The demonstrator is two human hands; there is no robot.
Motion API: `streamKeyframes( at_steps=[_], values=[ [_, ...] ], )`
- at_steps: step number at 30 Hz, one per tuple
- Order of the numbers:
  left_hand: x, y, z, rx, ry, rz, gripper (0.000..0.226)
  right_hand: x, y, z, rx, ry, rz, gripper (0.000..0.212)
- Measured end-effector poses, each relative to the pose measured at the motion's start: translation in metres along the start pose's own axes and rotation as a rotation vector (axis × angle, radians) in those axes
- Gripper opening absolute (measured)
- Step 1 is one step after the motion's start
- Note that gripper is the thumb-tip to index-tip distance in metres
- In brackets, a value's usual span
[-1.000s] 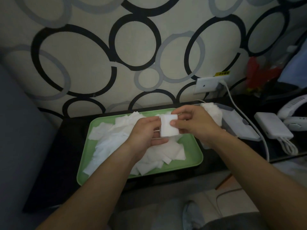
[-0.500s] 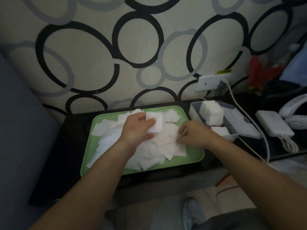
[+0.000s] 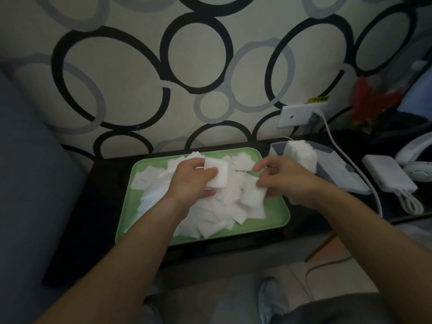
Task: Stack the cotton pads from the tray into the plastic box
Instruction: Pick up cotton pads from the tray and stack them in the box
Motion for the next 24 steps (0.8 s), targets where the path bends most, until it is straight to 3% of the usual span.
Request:
streamKeyframes(
  at_steps=[6, 12, 20, 24],
  values=[
    [-0.001, -0.016, 0.006, -0.142, 0.02, -0.027, 0.021, -0.023, -0.02, 0.005, -0.154, 0.118, -0.365, 0.035],
    [0.012, -0.024, 0.016, -0.251, -0.039, 0.03, 0.02, -0.029, -0.025, 0.0, -0.022, 0.253, -0.172, 0.04],
    [0.015, -0.009, 0.024, -0.23, -0.044, 0.02, 0.019, -0.035, -0.038, -0.001, 0.05, 0.282, -0.115, 0.038],
    [0.01, 0.003, 0.028, -0.171, 0.053, 0.091, 0.026, -0.035, -0.051, -0.003, 0.061, 0.278, -0.073, 0.034]
  ],
)
Point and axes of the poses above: each hand's wrist, its own z-axis away from the middle knuckle, its own y-axis out of the back of the hand, x = y × z, the point moved 7 cm from there along -z, towards the middle knuckle, and after that the axes turned 14 degrees about -z, right-handed, at the moved point
